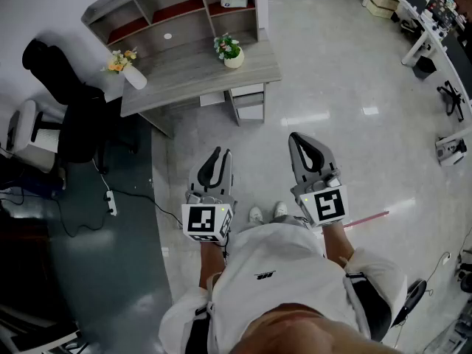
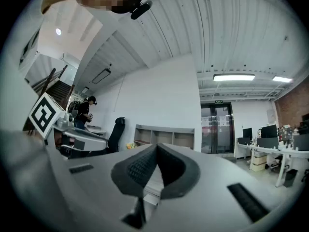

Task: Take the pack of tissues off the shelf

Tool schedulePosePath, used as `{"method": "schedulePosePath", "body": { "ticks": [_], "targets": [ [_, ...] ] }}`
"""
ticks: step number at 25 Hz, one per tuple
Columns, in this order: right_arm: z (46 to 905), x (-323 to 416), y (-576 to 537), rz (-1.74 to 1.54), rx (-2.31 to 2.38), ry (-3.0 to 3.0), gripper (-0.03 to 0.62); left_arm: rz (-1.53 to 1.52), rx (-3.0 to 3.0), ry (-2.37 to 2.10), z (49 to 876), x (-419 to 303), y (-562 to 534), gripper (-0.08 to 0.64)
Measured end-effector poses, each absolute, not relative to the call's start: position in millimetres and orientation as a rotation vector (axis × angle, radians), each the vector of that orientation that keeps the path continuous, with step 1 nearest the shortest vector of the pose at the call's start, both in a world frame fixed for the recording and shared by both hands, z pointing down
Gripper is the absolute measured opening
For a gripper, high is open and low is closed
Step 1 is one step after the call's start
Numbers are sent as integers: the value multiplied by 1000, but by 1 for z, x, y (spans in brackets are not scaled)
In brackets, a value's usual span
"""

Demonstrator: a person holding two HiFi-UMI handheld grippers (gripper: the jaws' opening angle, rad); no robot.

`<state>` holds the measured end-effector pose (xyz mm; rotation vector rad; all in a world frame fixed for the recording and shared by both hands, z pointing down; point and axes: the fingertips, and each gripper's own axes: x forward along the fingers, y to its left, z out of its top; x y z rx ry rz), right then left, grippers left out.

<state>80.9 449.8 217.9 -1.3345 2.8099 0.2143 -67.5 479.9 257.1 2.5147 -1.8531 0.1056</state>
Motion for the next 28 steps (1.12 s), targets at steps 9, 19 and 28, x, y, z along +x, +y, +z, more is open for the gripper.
{"method": "schedulePosePath", "body": {
  "ticks": [9,19,28],
  "targets": [
    [224,59,451,195,-1418,2770,26,93,2550,-1837,256,-96,484,89],
    [230,37,442,251,-1473,2749,25,96,2614,-1754,261,-107,461,89],
    [232,36,407,242,-1486,2745,25,110,2636,-1728,260,-107,421,89]
  ]
}}
